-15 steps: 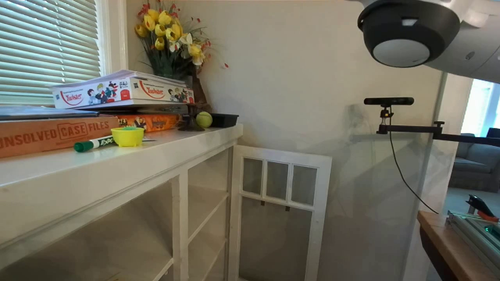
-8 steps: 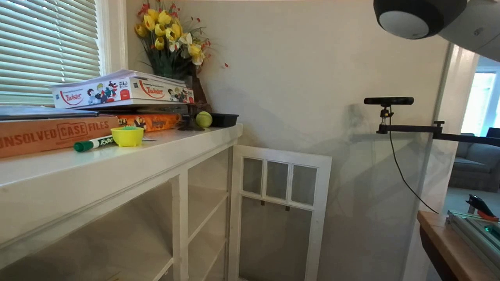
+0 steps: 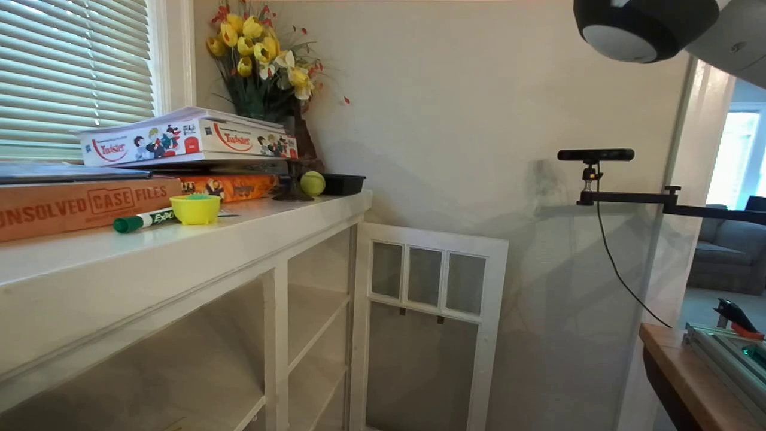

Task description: Hang the towel on the cabinet's door

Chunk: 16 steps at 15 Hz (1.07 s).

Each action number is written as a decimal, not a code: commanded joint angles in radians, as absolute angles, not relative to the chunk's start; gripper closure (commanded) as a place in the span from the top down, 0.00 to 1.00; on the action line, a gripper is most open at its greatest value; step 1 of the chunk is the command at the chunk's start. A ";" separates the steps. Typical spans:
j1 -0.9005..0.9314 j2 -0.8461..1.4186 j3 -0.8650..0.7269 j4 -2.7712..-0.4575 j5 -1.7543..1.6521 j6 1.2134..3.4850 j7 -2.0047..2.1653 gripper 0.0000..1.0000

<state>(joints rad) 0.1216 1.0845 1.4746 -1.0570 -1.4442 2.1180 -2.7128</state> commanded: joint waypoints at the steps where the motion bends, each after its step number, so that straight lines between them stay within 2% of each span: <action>1: 0.200 1.120 1.483 -0.944 -1.480 2.102 -2.756 0.01; 12: 0.226 1.241 1.573 -0.967 -1.447 2.092 -2.756 0.01; 13: 0.224 1.249 1.583 -0.968 -1.447 2.084 -2.756 0.29; 14: 0.225 1.256 1.592 -0.964 -1.449 2.078 -2.757 0.31; 16: 0.226 1.265 1.612 -0.957 -1.451 2.070 -2.757 0.44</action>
